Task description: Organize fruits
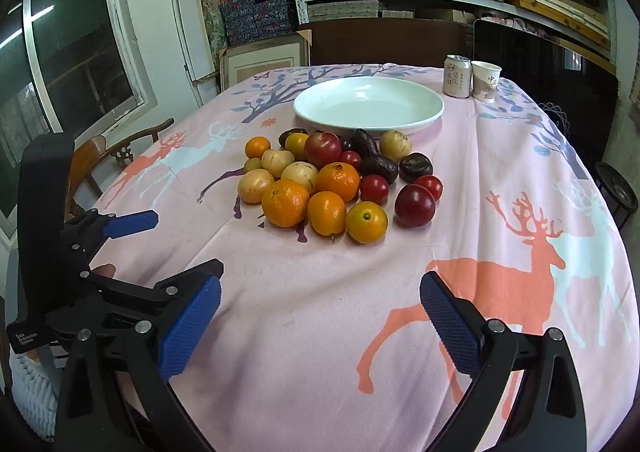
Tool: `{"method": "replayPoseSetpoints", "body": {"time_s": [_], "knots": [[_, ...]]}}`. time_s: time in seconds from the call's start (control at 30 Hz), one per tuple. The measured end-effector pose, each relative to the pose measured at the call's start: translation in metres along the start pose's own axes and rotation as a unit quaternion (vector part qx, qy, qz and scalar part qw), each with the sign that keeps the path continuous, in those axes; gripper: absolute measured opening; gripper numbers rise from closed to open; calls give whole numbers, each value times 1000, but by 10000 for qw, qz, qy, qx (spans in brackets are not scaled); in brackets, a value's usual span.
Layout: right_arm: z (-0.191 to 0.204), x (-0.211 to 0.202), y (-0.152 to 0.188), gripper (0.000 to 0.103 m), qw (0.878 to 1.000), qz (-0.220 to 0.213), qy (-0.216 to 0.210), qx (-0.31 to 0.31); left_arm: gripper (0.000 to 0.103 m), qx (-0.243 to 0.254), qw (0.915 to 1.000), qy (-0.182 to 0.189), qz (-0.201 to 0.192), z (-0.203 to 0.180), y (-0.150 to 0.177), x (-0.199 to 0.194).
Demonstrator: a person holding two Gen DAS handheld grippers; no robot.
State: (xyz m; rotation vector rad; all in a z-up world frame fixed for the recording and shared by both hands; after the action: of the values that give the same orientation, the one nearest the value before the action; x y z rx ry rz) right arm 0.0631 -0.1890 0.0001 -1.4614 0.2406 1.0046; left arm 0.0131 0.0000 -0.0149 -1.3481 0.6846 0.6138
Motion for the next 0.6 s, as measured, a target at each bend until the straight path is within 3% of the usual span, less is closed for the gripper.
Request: {"method": "replayPoseSetpoints", "body": {"time_s": [0.6], "knots": [[0,0,1,100,10000,42,0,23,99,62,10000,-36,26,-3,2,3]]}}
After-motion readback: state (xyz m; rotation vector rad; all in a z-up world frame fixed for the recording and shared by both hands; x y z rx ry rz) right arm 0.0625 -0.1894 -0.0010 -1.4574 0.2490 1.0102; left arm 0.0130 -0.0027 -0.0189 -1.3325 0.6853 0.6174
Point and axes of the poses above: each gripper's, at about its wrist camera, not at the fingertips, and x roughly the way its jaws point, z to its left, y to its underside, the point moved 2 cm from there along x, roughly the way its jaws point, and after that the axes turned 3 degrees about x, right-handed, at the moved point
